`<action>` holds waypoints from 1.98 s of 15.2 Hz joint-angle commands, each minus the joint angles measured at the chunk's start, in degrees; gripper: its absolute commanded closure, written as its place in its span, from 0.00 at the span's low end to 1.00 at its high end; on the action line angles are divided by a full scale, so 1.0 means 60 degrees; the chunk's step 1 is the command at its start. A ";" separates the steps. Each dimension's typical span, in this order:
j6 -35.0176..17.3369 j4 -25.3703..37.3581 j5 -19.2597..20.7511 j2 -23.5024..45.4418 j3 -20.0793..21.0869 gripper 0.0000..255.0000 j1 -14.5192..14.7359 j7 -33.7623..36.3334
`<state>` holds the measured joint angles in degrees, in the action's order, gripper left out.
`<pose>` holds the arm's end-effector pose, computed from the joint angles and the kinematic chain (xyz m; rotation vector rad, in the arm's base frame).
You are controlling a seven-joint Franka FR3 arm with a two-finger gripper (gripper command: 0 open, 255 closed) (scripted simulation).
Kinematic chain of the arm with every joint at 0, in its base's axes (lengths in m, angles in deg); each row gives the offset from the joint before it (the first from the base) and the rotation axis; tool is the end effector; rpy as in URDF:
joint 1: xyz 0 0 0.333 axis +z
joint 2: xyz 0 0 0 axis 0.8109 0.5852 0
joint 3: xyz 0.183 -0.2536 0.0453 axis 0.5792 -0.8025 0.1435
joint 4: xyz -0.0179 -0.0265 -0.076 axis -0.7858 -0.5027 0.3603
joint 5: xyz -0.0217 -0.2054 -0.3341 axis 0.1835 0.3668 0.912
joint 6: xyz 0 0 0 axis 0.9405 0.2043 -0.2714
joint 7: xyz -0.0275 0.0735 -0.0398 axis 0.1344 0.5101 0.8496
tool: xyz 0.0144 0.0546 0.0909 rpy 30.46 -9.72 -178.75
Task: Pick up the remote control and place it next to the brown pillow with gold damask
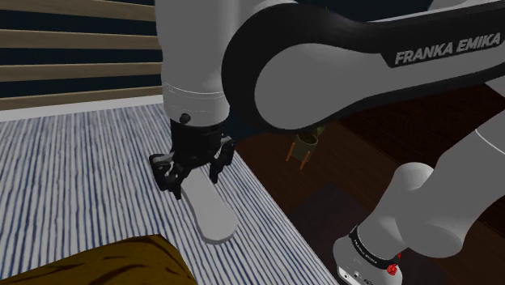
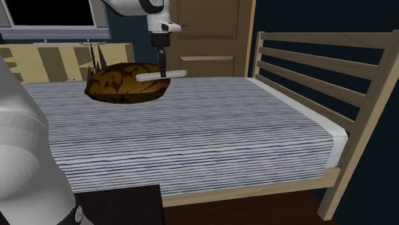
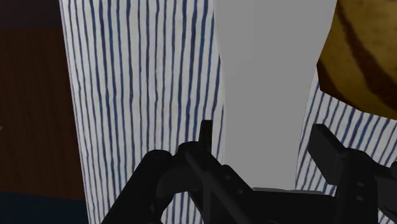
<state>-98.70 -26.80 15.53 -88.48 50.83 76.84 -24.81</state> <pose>0.3136 0.4271 0.5111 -3.1241 0.0622 0.0130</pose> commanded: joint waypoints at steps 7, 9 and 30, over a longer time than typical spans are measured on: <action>-0.1034 -0.0841 0.0074 0.0205 0.0069 1.00 0.0027 0.0060; -0.1289 -0.1028 0.0106 0.0282 0.0087 1.00 0.0032 0.0083; -0.3973 -0.2505 0.0911 0.1666 0.0196 1.00 0.0097 0.0648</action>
<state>-121.78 -41.82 20.45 -79.28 52.02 77.37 -21.31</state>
